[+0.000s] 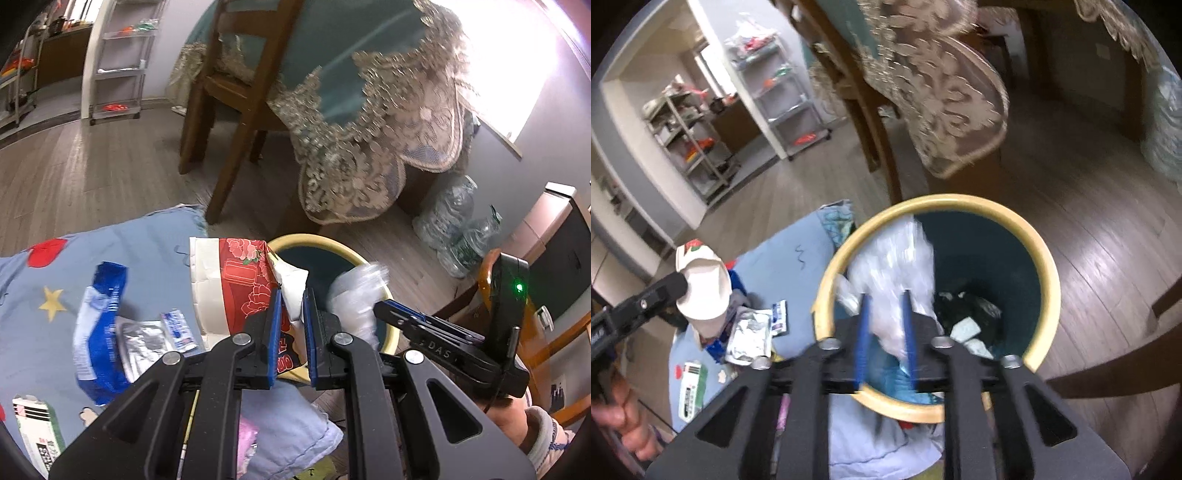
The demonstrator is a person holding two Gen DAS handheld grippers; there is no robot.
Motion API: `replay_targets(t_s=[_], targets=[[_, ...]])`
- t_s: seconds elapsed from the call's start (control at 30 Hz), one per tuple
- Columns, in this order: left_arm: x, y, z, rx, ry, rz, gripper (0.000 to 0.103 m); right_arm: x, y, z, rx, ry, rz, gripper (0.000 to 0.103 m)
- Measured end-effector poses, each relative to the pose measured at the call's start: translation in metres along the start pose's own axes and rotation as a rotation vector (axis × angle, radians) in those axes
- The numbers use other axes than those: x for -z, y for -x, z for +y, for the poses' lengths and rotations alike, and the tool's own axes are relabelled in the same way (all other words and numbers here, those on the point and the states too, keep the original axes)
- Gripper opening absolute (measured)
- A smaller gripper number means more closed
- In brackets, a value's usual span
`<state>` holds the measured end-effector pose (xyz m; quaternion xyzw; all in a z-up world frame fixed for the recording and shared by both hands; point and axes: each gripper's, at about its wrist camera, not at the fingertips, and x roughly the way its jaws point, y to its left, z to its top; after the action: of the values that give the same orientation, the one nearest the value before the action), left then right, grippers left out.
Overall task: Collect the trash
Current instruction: 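Carry both items over the bin and open both tools to drop them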
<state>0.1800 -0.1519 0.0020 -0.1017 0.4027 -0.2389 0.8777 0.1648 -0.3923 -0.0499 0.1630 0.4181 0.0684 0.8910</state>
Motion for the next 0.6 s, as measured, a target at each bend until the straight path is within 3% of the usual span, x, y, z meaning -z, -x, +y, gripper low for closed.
replay_targets(t_s=[0.1,0.4,0.6], targets=[[0.001,-0.012,-0.009,0.015,-0.008,0.018,0.011,0.002,0.008,-0.003,-0.005,-0.011,-0.024,0.043],[0.003,-0.057,-0.049,0.114,-0.078,0.066,0.011,-0.006,0.045,-0.023,0.011,-0.104,-0.170,0.055],[0.012,-0.087,-0.073,0.187,-0.137,0.105,0.011,-0.009,0.068,-0.033,0.037,-0.159,-0.273,0.058]])
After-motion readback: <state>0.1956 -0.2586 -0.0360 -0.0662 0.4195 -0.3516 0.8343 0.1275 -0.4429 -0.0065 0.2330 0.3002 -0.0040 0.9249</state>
